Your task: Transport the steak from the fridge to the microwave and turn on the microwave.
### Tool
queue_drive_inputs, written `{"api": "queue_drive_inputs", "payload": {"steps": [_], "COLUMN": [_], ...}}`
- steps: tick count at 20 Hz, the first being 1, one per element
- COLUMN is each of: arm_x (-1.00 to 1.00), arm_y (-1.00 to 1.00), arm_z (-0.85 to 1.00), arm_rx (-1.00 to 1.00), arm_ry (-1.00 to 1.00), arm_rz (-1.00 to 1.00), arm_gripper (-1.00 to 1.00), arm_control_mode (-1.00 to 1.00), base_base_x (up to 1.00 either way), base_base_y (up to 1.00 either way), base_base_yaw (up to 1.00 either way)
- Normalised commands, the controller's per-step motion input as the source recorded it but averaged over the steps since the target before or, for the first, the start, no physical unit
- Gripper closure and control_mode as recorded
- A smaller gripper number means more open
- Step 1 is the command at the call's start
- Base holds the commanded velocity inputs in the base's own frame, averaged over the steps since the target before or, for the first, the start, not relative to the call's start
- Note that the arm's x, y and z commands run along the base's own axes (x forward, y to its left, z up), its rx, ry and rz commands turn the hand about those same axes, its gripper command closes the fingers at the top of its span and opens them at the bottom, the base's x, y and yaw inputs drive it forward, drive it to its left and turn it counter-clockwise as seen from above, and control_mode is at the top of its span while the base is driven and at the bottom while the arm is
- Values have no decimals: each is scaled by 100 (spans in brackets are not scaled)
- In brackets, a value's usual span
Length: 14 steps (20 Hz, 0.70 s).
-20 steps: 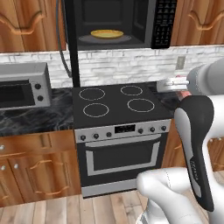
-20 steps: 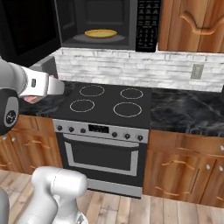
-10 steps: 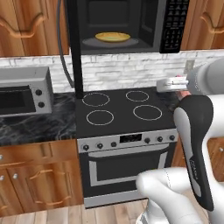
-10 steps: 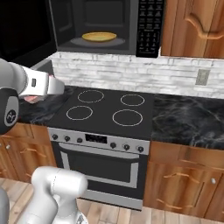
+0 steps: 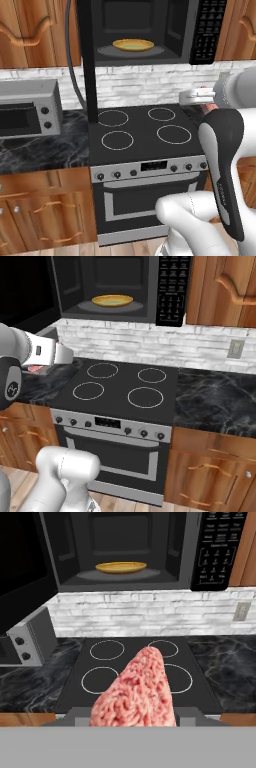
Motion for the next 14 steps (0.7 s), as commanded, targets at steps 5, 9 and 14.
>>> {"api": "queue_drive_inputs", "payload": {"steps": [5,9,14], "arm_x": [0,0,0], "arm_y": [0,0,0], "arm_z": [0,0,0], "arm_rx": [0,0,0], "arm_ry": [0,0,0], "arm_rz": [0,0,0], "arm_gripper": [100,100,100], "arm_control_mode": [100,100,100], "base_base_x": [38,37,39], "base_base_y": [1,5,9], "base_base_yaw": [3,1,1]}}
